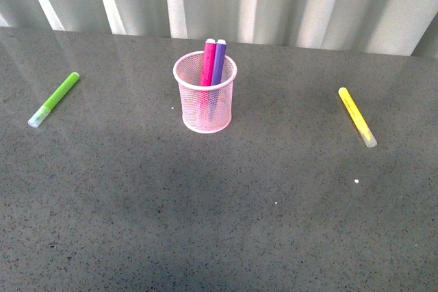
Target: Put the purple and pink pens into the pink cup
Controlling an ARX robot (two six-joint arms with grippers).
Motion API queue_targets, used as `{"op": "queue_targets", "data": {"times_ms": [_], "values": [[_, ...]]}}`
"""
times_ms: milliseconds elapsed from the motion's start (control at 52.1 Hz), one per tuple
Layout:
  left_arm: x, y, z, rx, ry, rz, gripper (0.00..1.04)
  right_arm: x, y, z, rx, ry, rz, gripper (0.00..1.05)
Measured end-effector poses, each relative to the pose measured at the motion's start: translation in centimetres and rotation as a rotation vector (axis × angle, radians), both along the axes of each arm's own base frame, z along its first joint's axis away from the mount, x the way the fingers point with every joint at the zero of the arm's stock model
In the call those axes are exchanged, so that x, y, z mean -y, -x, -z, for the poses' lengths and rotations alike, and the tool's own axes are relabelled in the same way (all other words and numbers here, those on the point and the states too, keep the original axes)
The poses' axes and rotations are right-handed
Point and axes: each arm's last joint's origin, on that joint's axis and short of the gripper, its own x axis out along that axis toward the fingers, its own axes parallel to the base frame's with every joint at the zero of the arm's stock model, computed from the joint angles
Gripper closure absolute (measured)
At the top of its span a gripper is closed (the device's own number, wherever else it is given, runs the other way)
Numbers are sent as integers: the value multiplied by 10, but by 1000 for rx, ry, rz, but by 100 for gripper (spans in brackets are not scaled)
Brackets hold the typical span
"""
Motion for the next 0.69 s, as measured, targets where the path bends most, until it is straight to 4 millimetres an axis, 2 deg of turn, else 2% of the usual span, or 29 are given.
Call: {"op": "queue_targets", "data": {"times_ms": [96, 173, 230, 441, 653, 691], "values": [[0, 0, 0, 0, 0, 0, 7, 15, 26, 27, -113, 36, 34, 8], [0, 0, 0, 0, 0, 0, 7, 24, 44, 46, -63, -40, -2, 21], [0, 0, 0, 0, 0, 0, 7, 24, 56, 49, -22, -68, -10, 30], [0, 0, 0, 0, 0, 0, 7, 21, 70, 39, 24, -104, -7, 62], [0, 0, 0, 0, 0, 0, 7, 8, 83, 27, 46, -112, -14, 101], [0, 0, 0, 0, 0, 0, 7, 8, 85, 25, 48, -114, -11, 101]]}}
